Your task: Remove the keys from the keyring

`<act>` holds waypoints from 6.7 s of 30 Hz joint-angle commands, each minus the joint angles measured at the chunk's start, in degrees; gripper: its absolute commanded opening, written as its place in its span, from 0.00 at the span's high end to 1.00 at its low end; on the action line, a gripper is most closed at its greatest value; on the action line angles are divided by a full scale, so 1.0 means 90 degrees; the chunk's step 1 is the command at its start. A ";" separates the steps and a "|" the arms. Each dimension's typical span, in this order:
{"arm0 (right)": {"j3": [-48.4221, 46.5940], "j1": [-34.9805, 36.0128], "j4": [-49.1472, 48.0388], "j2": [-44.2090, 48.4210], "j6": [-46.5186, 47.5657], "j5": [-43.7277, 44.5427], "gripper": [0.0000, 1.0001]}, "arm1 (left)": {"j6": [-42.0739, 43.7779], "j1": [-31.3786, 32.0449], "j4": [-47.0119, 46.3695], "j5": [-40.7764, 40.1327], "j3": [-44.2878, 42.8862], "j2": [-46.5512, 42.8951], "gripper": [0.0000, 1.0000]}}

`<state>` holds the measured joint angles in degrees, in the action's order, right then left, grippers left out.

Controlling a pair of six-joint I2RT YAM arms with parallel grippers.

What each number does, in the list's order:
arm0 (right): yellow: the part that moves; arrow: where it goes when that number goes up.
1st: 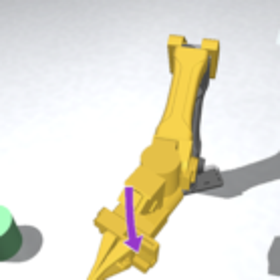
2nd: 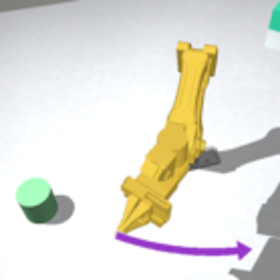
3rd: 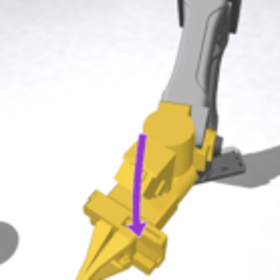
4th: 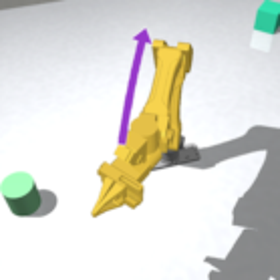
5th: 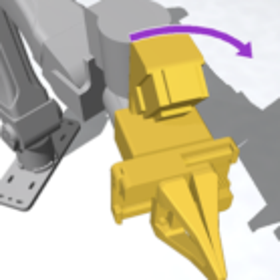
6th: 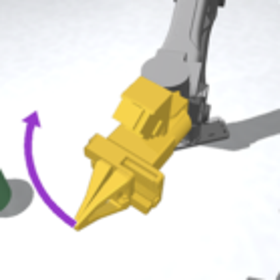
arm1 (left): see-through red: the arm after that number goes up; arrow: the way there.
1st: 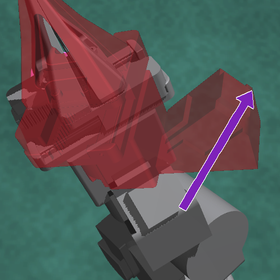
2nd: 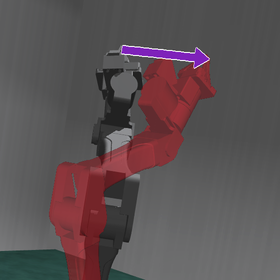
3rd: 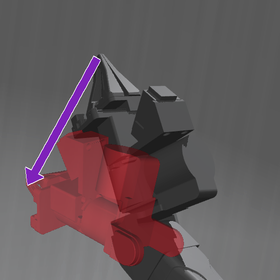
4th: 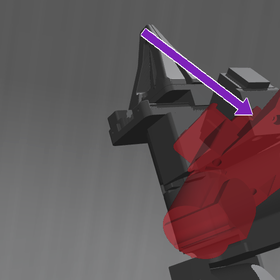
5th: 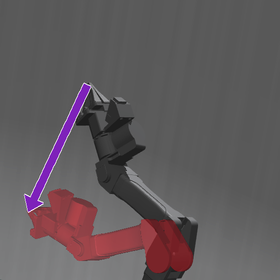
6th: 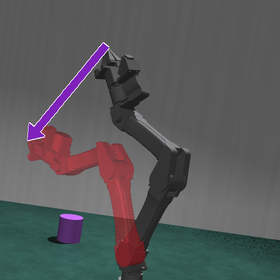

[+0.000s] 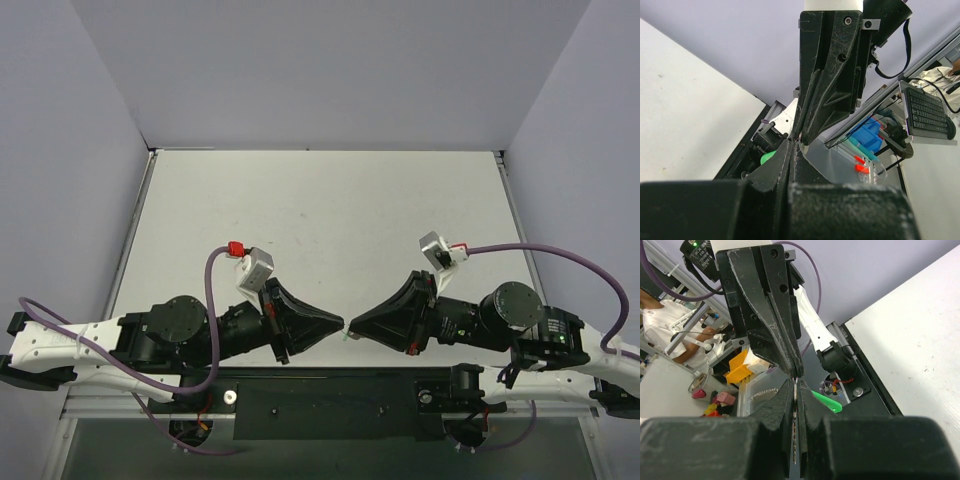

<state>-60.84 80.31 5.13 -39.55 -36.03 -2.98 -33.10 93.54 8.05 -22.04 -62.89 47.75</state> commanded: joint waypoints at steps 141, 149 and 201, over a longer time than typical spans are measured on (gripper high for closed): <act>-0.0379 0.0168 -0.1439 -0.0322 0.0381 0.0390 1.00 | 0.0016 -0.0002 -0.2692 -0.0080 0.0553 -0.0168 1.00; -0.0632 0.0168 -0.0589 -0.0488 0.0302 0.0390 1.00 | -0.0082 -0.0002 -0.1784 -0.0266 0.0231 -0.0139 1.00; -0.1043 0.0168 0.1541 -0.1006 0.0205 -0.0216 1.00 | -0.0091 -0.0002 0.0942 0.0440 -0.0903 0.0370 0.57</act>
<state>-73.12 81.82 26.37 -49.10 -34.15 -11.79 -32.71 93.32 24.64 -11.42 -69.67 53.04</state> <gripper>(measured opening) 0.008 0.291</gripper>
